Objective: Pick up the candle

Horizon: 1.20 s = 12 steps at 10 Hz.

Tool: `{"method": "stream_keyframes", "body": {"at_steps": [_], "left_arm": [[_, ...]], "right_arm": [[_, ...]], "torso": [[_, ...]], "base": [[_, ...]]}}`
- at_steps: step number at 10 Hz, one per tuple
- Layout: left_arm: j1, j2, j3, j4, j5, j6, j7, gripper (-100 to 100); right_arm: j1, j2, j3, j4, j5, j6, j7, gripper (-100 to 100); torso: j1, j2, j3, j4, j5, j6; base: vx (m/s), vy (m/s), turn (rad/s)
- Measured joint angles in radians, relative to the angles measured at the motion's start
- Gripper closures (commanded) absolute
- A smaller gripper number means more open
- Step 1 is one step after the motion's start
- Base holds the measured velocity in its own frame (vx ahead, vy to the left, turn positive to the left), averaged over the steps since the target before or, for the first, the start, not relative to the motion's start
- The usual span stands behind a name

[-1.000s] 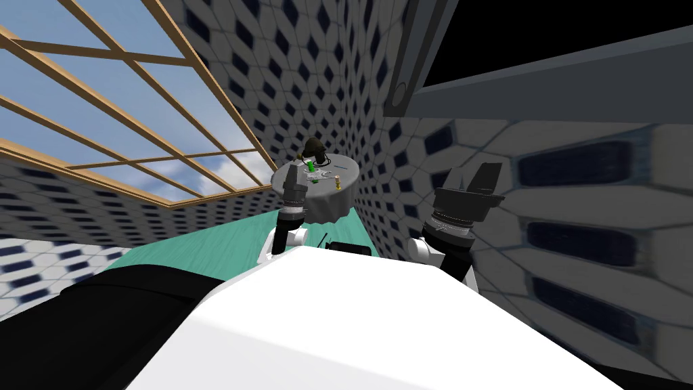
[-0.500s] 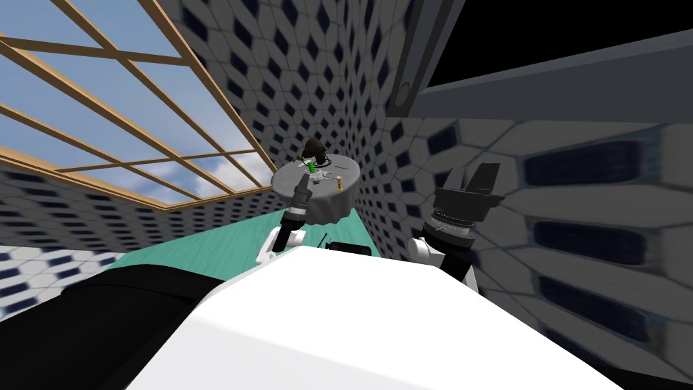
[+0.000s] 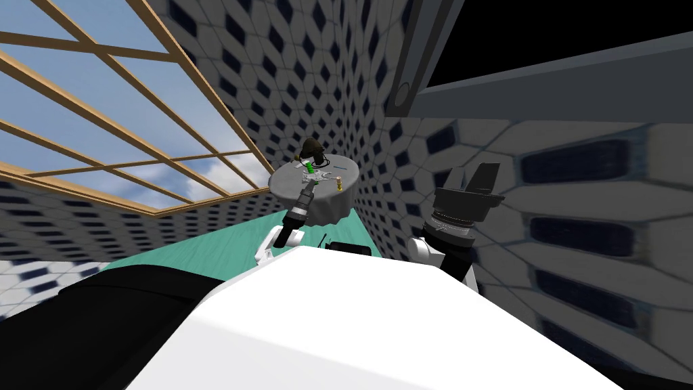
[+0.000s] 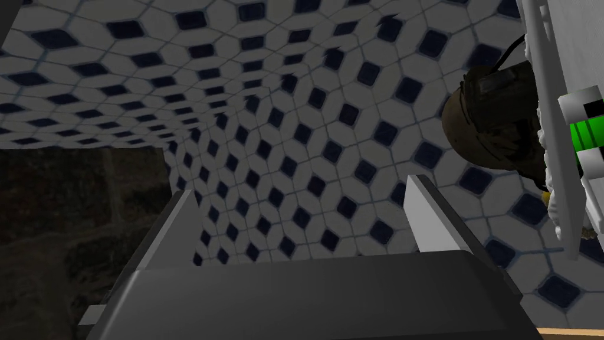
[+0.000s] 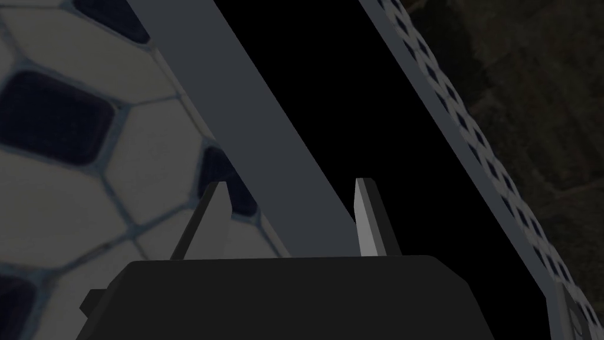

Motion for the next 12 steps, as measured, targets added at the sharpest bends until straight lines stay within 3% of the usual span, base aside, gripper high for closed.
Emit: {"method": "stream_keyframes", "body": {"at_steps": [5,12], "left_arm": [[-0.023,0.107,-0.014,0.056,-0.05,0.041,-0.01,-100],[-0.045,0.247,-0.021,0.143,-0.114,0.031,-0.045,-100]], "right_arm": [[0.0,0.0,0.0,0.0,0.0,0.0,0.0,0],[0.0,0.0,0.0,0.0,0.0,0.0,0.0,0]], "torso": [[-0.001,-0.002,-0.001,0.0,0.0,0.0],[-0.001,-0.003,-0.001,-0.001,0.0,0.0]], "base": [[0.023,0.017,-0.136],[0.035,0.023,-0.152]]}}
